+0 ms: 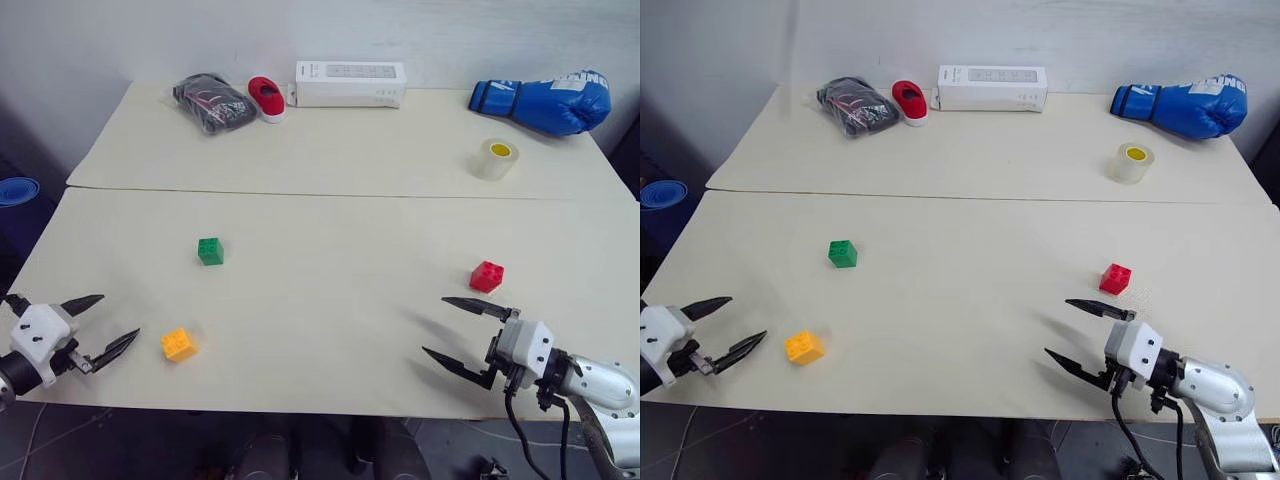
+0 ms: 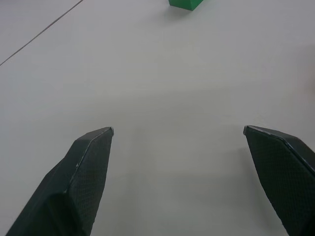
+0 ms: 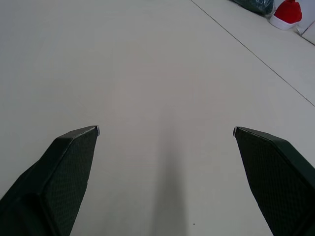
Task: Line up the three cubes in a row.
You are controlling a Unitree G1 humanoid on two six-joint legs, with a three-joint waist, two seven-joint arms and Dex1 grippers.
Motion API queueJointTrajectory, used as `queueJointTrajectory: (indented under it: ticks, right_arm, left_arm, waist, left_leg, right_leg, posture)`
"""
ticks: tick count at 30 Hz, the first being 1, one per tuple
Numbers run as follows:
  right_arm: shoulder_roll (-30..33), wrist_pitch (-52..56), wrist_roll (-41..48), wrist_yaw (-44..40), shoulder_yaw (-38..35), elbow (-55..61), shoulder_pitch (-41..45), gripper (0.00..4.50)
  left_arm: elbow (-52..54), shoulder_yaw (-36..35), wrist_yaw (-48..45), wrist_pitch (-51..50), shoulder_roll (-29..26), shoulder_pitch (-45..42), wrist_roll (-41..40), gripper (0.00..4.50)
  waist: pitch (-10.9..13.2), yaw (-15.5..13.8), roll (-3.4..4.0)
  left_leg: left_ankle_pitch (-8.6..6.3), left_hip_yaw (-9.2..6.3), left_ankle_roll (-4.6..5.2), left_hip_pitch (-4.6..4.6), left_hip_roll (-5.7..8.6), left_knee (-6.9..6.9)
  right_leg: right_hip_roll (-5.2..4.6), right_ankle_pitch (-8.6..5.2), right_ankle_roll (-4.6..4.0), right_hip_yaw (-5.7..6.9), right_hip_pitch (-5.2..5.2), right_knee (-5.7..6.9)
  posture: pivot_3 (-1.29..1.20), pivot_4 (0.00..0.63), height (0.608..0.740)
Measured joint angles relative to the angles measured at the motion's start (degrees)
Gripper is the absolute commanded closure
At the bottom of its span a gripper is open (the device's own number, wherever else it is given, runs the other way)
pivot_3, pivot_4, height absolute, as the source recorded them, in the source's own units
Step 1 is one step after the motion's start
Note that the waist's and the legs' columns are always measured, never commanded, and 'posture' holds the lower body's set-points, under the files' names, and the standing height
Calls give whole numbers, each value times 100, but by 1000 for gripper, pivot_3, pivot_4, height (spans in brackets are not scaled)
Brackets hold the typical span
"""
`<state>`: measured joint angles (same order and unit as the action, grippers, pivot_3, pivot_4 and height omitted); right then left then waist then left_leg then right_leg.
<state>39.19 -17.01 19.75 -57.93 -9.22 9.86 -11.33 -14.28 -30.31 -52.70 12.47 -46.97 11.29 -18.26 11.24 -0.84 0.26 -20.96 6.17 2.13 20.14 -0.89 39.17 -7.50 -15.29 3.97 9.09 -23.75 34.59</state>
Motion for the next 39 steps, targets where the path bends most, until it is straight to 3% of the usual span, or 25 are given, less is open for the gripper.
queueJointTrajectory:
  ticks: [6,11,19,23,26,32,39]
  right_arm:
    - [-109,310,141,350,-104,235,-60,0]
    - [-316,473,218,892,-869,674,-909,0]
    - [-1554,553,163,2215,-1995,838,-2017,0]
    - [-2289,587,10,2824,-1977,833,-2280,0]
    - [-2523,953,-113,3346,-1682,1157,-1907,0]
    - [-2808,2344,-623,4710,-928,1937,-286,0]
    - [-3099,3089,-1226,5768,-522,1586,907,0]
  left_arm:
    - [83,2,-418,-601,-159,-439,-443,32]
    - [1146,391,-892,-1766,-322,-829,-1198,32]
    - [2389,1571,-1171,-2312,-283,-1709,-1295,32]
    - [2497,1970,-1300,-2301,-124,-1916,-1248,32]
    - [2502,2144,-1445,-2289,-93,-2093,-1242,32]
    - [2439,2211,-1574,-2236,-75,-2399,-1189,32]
    - [2463,2311,-1537,-2226,73,-2409,-1072,32]
  waist:
    - [-2,-19,-2]
    - [-2,-103,-2]
    - [-3,10,0]
    - [-1,81,9]
    - [-1,152,9]
    - [-1,170,10]
    - [-2,106,8]
  left_leg:
    - [4,-1,-4,-2,0,0]
    - [3,-18,-2,5,7,-1]
    - [10,-9,-19,-8,2,-10]
    - [16,-7,-29,-10,-1,-11]
    - [18,-2,-31,-16,-1,-11]
    - [41,-8,-43,8,-1,-11]
    - [50,-3,-27,18,9,-7]
  right_leg:
    - [-1,0,0,-2,-1,8]
    - [0,2,3,2,11,11]
    - [15,-1,-1,-12,12,14]
    - [15,-5,-8,-18,5,21]
    - [14,-6,-11,-29,1,33]
    - [20,-15,-26,-21,-28,73]
    - [18,-14,-23,-22,-33,72]
  posture:
    - [0,150,740]
    - [0,150,740]
    - [0,150,740]
    - [0,150,740]
    - [0,150,740]
    - [0,150,740]
    - [0,150,740]
